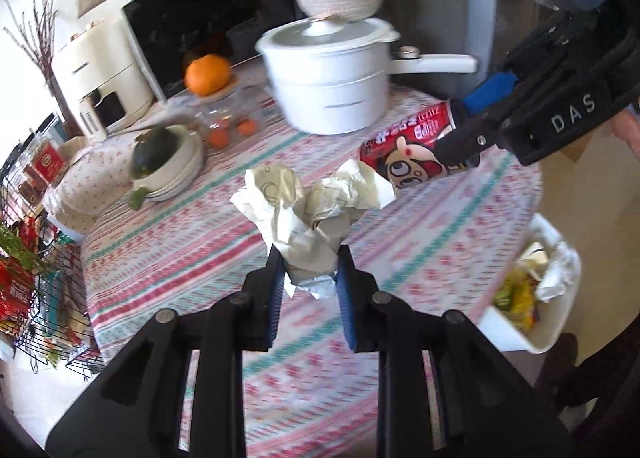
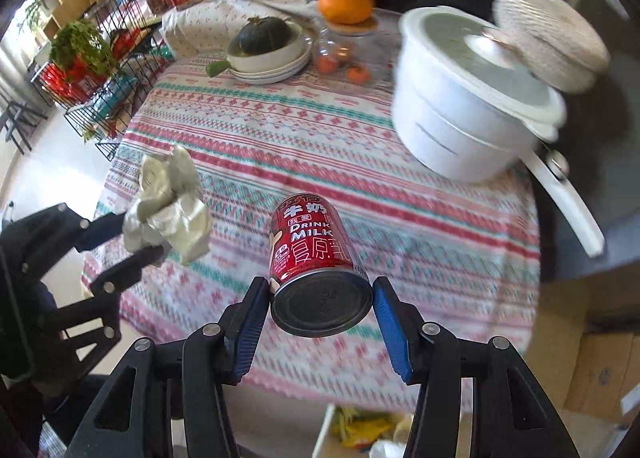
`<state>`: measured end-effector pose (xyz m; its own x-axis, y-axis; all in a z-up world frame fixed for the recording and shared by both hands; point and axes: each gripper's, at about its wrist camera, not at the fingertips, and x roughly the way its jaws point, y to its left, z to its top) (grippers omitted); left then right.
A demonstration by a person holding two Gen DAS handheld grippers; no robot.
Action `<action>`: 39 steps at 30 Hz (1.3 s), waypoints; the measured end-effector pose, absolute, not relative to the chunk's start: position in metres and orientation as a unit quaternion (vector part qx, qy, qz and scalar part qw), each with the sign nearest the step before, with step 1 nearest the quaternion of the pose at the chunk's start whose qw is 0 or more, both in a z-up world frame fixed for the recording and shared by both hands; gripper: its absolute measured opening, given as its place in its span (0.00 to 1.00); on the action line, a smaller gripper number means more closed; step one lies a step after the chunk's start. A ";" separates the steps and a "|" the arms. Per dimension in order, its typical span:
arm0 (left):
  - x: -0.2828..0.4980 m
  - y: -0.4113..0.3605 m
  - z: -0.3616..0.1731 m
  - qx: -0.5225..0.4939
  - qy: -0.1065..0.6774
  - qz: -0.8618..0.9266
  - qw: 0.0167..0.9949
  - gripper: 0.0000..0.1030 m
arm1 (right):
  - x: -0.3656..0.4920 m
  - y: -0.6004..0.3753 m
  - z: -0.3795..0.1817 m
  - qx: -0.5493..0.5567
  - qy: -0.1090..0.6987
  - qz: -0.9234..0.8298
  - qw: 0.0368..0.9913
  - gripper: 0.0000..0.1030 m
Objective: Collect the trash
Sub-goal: 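Carry the can and napkin over the bin and open both grippers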
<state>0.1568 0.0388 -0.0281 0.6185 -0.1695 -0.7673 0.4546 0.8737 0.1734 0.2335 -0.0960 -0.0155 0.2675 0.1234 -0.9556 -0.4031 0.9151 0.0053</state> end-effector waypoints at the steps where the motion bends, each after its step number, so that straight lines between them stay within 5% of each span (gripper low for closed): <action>1: 0.152 0.032 -0.026 0.177 0.398 -0.182 0.882 0.26 | 0.228 -0.104 -0.012 -0.117 0.579 0.166 0.790 0.52; 17: 0.073 -0.062 -0.039 0.141 0.382 -0.271 0.872 0.26 | 0.121 -0.231 0.010 -0.044 0.514 0.124 0.848 0.52; 39: 0.046 -0.132 -0.145 0.136 0.486 -0.344 0.792 0.26 | 0.059 -0.331 -0.117 0.051 0.583 0.044 0.809 0.52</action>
